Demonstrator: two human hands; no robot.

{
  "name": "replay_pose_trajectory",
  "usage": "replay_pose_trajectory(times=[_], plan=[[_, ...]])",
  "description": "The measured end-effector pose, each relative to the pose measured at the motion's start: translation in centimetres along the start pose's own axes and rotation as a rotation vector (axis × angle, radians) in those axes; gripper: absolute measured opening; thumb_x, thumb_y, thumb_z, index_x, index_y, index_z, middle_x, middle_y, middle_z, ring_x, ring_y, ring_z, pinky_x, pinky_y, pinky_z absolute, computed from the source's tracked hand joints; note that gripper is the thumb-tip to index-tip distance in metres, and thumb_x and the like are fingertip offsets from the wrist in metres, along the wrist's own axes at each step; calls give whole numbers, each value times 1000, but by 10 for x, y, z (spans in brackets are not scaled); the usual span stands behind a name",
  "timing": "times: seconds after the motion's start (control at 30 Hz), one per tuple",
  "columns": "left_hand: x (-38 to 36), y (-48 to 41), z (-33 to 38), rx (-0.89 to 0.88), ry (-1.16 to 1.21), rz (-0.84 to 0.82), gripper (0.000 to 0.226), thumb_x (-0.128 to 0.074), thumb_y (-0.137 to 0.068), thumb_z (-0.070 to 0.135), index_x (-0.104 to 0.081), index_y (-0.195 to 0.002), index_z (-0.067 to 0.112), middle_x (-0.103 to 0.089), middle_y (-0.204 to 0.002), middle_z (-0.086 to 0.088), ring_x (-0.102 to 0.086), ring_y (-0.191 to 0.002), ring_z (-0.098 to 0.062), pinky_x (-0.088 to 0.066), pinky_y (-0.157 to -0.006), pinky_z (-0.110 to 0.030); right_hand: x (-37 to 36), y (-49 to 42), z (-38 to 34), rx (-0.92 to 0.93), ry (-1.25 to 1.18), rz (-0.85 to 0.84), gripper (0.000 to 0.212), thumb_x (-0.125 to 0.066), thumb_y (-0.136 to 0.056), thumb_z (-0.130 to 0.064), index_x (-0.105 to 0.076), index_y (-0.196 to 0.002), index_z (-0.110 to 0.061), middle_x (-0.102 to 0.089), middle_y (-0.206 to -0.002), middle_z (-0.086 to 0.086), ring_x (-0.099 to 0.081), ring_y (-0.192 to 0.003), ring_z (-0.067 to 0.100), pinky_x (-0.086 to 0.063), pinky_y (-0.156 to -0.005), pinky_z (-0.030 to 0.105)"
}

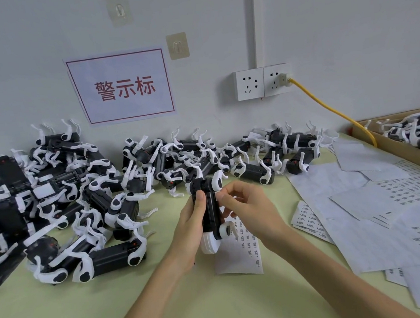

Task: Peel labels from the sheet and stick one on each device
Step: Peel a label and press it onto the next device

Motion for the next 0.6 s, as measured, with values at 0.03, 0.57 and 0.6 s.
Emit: replay_pose_trajectory(times=[0.03,0.57,0.6], plan=[[0,0,0,-4,-5,2,58,-44,-88,67,-70,-120,27,-78,-110,1,-75,-103,-18,-58,-83,-28,0,0,1,-4,5,3,15,-65,-98,-16,-68,-89,-5,-73,-86,9,-64,-62,3,-46,-61,11],[0,4,3,5,29,10,58,-46,-79,74,-76,-98,28,-76,-90,-6,-73,-85,-18,-54,-77,-31,-4,-2,18,-166,-169,-79,31,-76,-91,-30,-60,-72,-13,-65,-70,0,-61,-63,12,-49,-74,29],[-2,4,3,21,46,-6,60,-46,-81,73,-77,-99,25,-75,-93,-7,-72,-88,-19,-55,-78,-32,-8,-1,17,-162,-201,-115,28,-73,-94,-29,-60,-75,-13,-64,-71,1,-60,-63,14,-49,-73,28]])
Point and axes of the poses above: each hand's wrist, its own y-axis away from the middle knuckle, its own x-axis out of the back of the hand, z = x × y, the point moved 10 cm from there along -y, towards the middle knuckle
